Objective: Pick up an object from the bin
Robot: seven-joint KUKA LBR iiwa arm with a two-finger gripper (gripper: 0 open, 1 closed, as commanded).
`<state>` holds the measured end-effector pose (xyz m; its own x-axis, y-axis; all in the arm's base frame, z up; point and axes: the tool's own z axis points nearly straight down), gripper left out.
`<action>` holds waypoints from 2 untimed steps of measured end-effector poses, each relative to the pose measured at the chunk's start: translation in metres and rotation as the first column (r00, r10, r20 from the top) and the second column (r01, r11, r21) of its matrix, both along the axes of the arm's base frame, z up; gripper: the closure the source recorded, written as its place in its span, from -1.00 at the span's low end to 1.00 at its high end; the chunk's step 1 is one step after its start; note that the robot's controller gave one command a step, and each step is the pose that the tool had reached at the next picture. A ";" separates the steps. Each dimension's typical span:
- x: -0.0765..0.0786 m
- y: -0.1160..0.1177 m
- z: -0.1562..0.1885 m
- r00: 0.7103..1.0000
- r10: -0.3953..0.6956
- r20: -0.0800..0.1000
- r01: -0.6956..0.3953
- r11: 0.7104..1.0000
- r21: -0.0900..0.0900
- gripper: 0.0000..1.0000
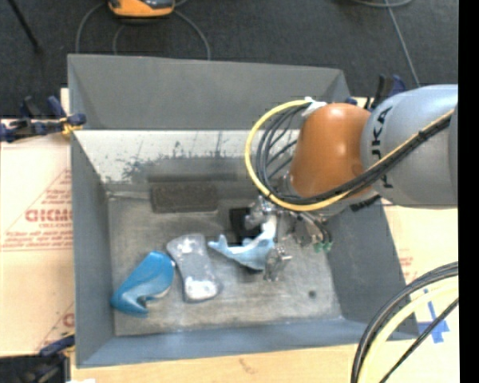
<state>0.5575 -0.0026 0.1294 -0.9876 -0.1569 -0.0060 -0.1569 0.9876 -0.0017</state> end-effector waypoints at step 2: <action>0.009 0.002 -0.055 0.882 0.471 -0.004 -0.471 0.882 0.000 1.00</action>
Offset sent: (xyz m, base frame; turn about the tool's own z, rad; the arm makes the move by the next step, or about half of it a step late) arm 0.0068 0.0024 -0.0594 -0.4922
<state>0.5666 -0.0002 0.0742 -0.7972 -0.6037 -0.0026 -0.6037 0.7972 -0.0010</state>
